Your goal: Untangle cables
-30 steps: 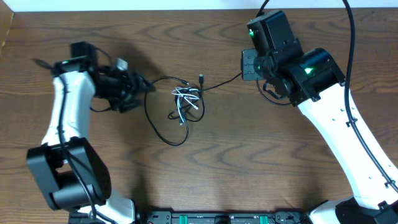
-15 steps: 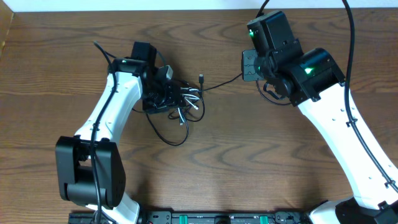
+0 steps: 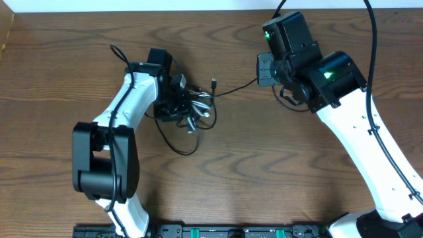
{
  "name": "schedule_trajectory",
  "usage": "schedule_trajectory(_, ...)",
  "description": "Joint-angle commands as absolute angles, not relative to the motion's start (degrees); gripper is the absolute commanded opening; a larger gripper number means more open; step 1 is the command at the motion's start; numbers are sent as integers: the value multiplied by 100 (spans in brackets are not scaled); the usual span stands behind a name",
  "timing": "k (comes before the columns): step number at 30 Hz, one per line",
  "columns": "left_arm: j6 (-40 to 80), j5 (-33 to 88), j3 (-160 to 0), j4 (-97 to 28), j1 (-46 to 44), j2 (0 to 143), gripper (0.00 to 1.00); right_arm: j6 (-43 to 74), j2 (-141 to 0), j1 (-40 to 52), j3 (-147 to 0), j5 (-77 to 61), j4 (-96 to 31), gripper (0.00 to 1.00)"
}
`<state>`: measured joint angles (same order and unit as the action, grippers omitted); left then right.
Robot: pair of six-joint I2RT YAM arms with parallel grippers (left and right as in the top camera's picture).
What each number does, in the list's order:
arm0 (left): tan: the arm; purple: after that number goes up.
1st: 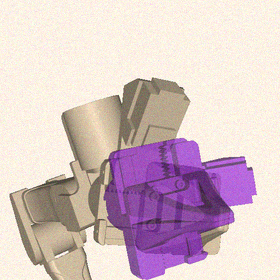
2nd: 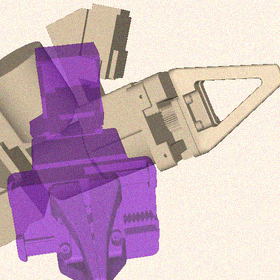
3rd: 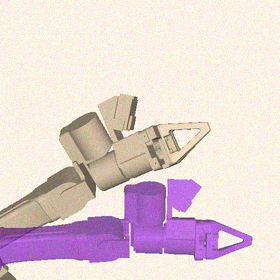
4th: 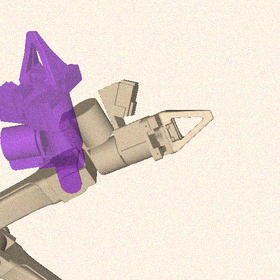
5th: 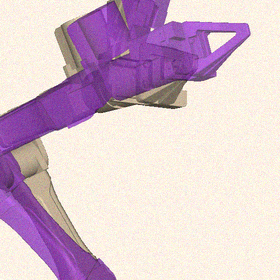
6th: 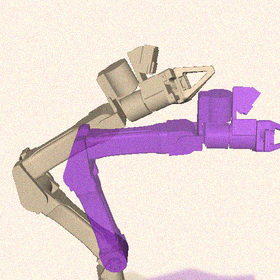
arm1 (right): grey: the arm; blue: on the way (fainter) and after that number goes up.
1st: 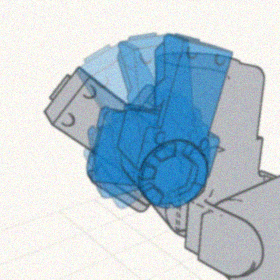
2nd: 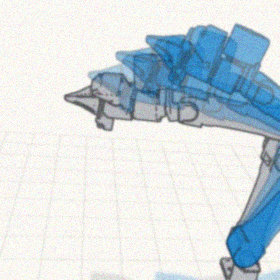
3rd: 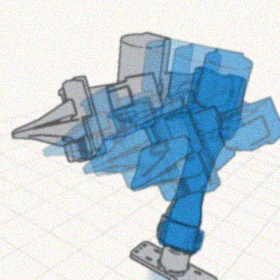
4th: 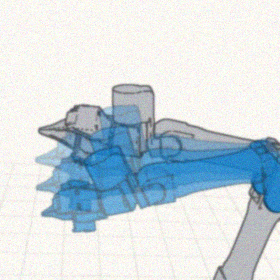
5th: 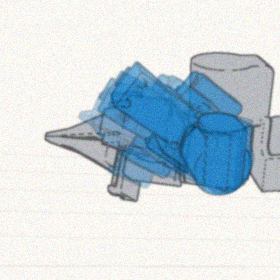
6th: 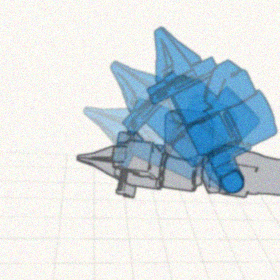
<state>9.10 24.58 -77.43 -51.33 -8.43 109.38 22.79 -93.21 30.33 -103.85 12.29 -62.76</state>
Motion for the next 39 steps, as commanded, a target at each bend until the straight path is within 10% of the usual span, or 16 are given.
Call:
schedule_trajectory(1, 886, 1415, -7703, -5087, -825, 11010, 8, 1942, -9295, 2987, -10457, 1520, -6298, 1)
schedule_trajectory(14, 1533, 508, -7712, -4851, 43, 11004, 8, 2012, -9288, 1785, -10457, 1909, -6875, 1)
schedule_trajectory(29, 2370, 255, -7701, -4941, 537, 11024, 24, 2008, -8635, 145, -10460, -1680, -6333, 1)
schedule_trajectory(33, 2370, 255, -7701, -4939, 497, 11024, 25, 2008, -8713, 318, -10451, -1730, -6357, 33)
schedule_trajectory(39, 2370, 255, -7701, -4941, 491, 11024, 25, 2012, -9268, 998, -10444, -1734, -6355, 49)
